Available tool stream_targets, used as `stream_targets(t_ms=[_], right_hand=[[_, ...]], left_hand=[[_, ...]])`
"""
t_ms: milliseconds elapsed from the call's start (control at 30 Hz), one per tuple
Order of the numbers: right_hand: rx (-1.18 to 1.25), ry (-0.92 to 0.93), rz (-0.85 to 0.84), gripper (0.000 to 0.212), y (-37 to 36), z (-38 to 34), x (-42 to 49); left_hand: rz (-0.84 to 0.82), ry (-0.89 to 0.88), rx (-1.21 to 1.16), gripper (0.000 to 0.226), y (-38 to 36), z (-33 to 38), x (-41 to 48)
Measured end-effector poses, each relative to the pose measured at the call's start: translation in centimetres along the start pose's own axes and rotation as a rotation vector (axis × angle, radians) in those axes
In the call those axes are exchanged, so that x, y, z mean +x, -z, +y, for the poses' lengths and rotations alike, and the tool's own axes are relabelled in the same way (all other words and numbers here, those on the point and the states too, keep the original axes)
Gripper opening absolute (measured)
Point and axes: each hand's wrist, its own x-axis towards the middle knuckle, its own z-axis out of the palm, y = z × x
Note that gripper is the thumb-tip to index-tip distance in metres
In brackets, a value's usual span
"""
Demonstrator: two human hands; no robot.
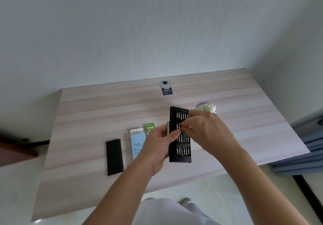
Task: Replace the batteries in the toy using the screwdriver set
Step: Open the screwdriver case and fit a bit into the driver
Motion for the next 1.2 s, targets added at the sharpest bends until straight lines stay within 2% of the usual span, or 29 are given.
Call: stream_targets(t_ms=[367,733,1067,1200], right_hand=[[-0.03,-0.034,-0.141,0.02,0.8,-0.5,1.1],[0.021,-0.008,-0.087,0.012,1.5,0.4,1.1],[-0.145,0.004,-0.134,0.027,0.8,0.0,1.4],[-0.148,0.027,-0.082,0.034,0.3,0.5,1.4]], left_hand=[[0.02,0.022,0.015,0.016,0.0,0.0,0.0],[0.018,0.015,0.022,0.018,0.0,0.3,0.4],[0.037,-0.003,0.031,0.015,-0.4,0.0,0.3],[0.025,0.002,0.011,0.016,-0.3,0.1,0.2]])
